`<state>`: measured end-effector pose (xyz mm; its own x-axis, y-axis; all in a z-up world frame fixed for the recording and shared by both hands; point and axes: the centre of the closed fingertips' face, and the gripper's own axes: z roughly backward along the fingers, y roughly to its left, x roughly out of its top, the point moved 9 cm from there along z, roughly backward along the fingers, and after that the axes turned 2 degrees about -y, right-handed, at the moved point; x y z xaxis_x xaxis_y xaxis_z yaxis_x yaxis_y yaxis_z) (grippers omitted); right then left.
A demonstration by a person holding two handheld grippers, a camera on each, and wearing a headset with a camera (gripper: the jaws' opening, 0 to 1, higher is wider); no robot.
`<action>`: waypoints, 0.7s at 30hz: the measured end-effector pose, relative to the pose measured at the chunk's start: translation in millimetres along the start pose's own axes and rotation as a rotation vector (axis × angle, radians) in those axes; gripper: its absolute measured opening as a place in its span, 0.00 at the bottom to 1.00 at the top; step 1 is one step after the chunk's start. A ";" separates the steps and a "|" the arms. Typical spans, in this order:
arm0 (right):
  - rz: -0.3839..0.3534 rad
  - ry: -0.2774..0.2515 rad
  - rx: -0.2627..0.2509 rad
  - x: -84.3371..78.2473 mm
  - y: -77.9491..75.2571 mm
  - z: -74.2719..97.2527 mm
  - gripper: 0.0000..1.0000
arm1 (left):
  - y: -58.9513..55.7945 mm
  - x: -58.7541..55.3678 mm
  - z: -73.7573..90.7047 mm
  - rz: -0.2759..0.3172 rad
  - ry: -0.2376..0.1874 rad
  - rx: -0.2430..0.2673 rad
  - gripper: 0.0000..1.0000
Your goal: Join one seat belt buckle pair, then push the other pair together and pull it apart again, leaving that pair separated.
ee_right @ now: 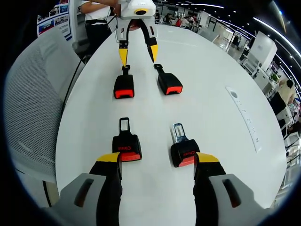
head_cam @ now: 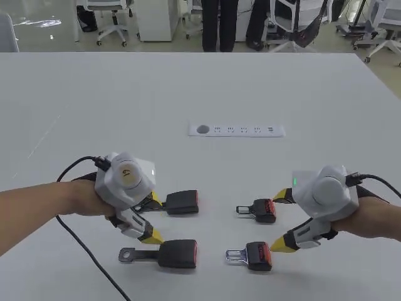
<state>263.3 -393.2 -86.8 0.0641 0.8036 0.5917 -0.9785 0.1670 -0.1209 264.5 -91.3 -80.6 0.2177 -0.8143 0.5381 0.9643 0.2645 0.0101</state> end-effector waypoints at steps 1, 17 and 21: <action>0.000 0.000 -0.001 -0.2 -0.7 0.0 0.60 | 0.2 0.9 -0.2 0.000 0.000 0.001 0.47; 0.001 0.002 -0.013 -7.4 -27.2 -5.1 0.57 | 32.7 13.8 -9.0 0.002 0.005 0.019 0.47; -0.001 0.007 -0.015 -9.3 -32.6 -6.4 0.55 | 40.8 13.9 -14.1 0.000 0.022 0.018 0.46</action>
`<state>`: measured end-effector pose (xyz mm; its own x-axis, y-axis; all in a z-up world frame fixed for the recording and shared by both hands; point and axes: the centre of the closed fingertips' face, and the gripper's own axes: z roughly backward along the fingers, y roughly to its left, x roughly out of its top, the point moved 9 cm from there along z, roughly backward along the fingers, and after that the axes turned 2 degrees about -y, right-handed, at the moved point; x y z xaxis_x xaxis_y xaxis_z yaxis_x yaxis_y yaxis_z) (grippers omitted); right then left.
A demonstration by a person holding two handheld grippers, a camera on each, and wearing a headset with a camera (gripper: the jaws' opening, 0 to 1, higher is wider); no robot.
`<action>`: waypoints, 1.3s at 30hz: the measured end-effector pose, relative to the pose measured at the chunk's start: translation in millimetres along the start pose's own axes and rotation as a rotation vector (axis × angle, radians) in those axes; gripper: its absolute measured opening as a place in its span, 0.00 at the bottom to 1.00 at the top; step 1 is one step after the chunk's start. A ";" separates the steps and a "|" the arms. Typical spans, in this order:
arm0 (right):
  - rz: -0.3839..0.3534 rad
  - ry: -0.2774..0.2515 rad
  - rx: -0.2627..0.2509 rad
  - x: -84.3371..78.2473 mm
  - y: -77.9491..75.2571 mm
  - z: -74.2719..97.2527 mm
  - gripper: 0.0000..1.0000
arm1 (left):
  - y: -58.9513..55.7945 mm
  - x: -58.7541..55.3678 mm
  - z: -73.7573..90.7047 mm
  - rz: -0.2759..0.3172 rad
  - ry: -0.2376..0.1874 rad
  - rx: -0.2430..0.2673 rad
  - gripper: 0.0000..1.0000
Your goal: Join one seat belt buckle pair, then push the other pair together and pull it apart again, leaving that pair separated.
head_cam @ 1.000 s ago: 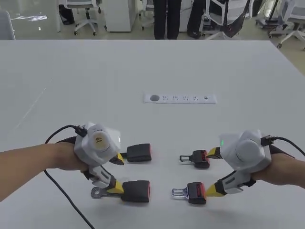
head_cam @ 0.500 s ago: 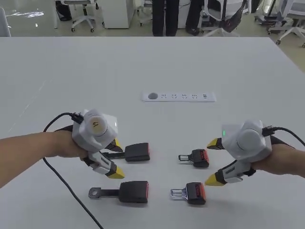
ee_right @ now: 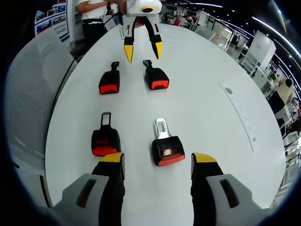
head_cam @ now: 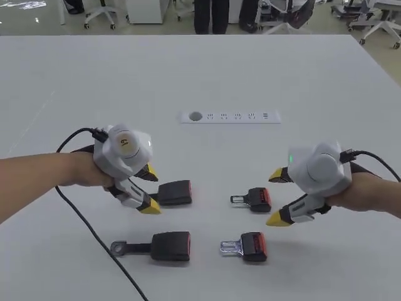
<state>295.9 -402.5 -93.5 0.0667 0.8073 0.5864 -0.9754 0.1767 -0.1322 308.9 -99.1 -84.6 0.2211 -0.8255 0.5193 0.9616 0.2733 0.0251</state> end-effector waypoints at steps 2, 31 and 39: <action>-0.001 0.002 -0.003 -1.9 -2.3 -1.6 0.54 | 3.9 0.1 -2.8 0.000 0.010 -0.001 0.46; -0.013 0.028 0.057 -21.1 -21.6 -31.6 0.39 | 27.1 5.5 -38.6 -0.089 0.107 -0.086 0.42; -0.014 0.032 0.073 -20.1 -26.1 -37.4 0.36 | 29.3 5.2 -46.0 -0.103 0.125 -0.113 0.41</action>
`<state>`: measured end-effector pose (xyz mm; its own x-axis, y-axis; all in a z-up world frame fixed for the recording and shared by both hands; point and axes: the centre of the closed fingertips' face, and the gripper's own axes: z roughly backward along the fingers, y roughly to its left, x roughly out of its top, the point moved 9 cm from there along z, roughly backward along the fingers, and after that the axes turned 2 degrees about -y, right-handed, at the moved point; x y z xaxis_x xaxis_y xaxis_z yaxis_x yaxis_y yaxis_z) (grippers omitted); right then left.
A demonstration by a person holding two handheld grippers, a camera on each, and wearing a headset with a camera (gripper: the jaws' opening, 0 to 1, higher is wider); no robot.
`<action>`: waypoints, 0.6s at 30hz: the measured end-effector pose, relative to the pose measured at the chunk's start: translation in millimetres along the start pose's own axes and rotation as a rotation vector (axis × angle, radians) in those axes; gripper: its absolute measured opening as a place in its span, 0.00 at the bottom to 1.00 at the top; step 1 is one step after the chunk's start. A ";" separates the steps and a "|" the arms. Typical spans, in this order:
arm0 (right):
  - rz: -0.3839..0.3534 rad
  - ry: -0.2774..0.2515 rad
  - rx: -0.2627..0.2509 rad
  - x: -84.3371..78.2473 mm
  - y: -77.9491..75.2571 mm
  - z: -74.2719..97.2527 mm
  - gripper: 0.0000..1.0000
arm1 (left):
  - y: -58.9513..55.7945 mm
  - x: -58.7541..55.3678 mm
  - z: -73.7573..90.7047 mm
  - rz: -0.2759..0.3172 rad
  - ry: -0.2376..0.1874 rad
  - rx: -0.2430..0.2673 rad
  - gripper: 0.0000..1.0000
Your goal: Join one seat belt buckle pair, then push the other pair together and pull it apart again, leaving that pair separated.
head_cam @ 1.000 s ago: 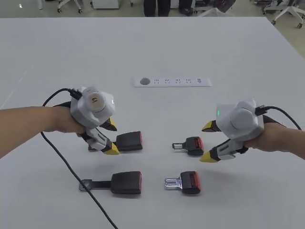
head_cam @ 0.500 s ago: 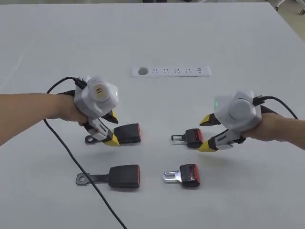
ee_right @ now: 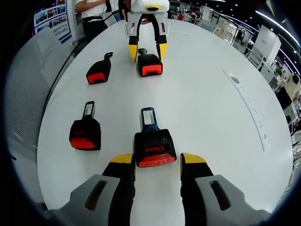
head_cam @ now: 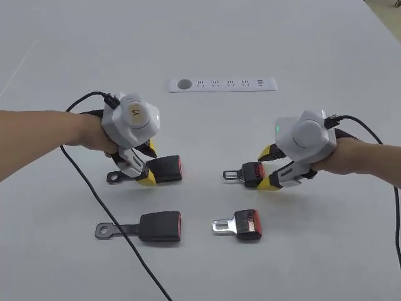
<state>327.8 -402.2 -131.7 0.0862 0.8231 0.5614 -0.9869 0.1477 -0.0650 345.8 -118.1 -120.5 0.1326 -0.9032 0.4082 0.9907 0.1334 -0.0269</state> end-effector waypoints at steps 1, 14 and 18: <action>0.000 0.000 0.003 0.0 -0.1 -0.8 0.35 | -0.6 0.2 0.2 -0.002 0.002 -0.002 0.40; -0.013 0.000 0.027 0.4 0.9 -3.7 0.33 | 0.2 -5.1 -3.2 0.000 0.003 -0.010 0.34; -0.013 -0.002 0.028 0.6 0.4 -4.3 0.33 | -0.9 -5.3 -2.8 -0.004 -0.001 -0.008 0.33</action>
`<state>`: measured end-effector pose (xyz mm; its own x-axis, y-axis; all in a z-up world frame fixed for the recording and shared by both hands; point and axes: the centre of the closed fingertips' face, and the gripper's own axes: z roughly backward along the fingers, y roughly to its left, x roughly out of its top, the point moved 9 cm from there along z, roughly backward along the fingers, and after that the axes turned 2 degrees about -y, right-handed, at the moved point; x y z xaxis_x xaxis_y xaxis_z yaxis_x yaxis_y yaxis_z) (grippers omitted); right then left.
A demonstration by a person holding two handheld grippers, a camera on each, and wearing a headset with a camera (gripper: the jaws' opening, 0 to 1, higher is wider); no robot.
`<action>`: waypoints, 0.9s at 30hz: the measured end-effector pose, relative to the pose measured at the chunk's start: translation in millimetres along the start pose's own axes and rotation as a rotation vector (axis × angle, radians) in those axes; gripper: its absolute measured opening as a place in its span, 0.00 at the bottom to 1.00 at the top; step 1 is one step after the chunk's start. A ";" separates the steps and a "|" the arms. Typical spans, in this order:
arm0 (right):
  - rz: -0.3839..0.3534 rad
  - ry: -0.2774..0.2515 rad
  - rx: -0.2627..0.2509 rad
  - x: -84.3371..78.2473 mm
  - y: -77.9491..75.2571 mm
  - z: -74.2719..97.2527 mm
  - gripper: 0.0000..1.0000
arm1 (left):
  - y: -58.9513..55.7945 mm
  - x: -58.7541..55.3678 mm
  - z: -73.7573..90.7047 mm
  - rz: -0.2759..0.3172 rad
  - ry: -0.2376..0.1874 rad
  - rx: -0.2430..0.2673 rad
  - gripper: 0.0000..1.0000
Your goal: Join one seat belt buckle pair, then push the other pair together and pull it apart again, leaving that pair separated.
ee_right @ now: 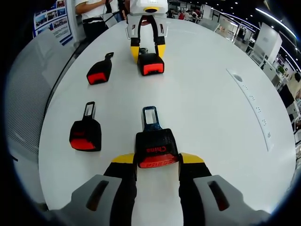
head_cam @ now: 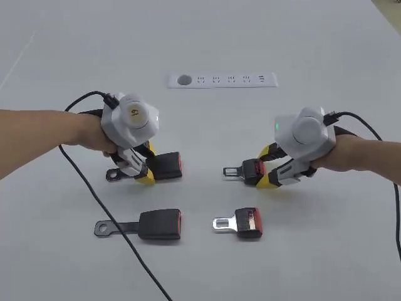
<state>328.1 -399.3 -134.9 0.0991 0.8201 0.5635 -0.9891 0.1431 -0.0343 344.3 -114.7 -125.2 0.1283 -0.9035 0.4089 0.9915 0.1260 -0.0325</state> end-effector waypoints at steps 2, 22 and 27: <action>-0.003 0.000 -0.001 -0.4 -0.3 0.0 0.32 | 0.2 -0.6 -0.4 -0.009 -0.003 0.003 0.33; -0.015 0.005 -0.004 -1.5 -1.4 -1.3 0.32 | 1.9 0.8 -3.2 -0.055 0.027 -0.010 0.31; -0.016 0.006 -0.004 -1.7 -1.5 -1.7 0.31 | 1.7 0.9 -3.1 -0.059 0.036 -0.011 0.31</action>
<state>329.6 -400.0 -137.3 0.1160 0.8210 0.5590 -0.9870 0.1585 -0.0281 346.1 -116.5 -127.7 0.0702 -0.9236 0.3769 0.9975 0.0677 -0.0199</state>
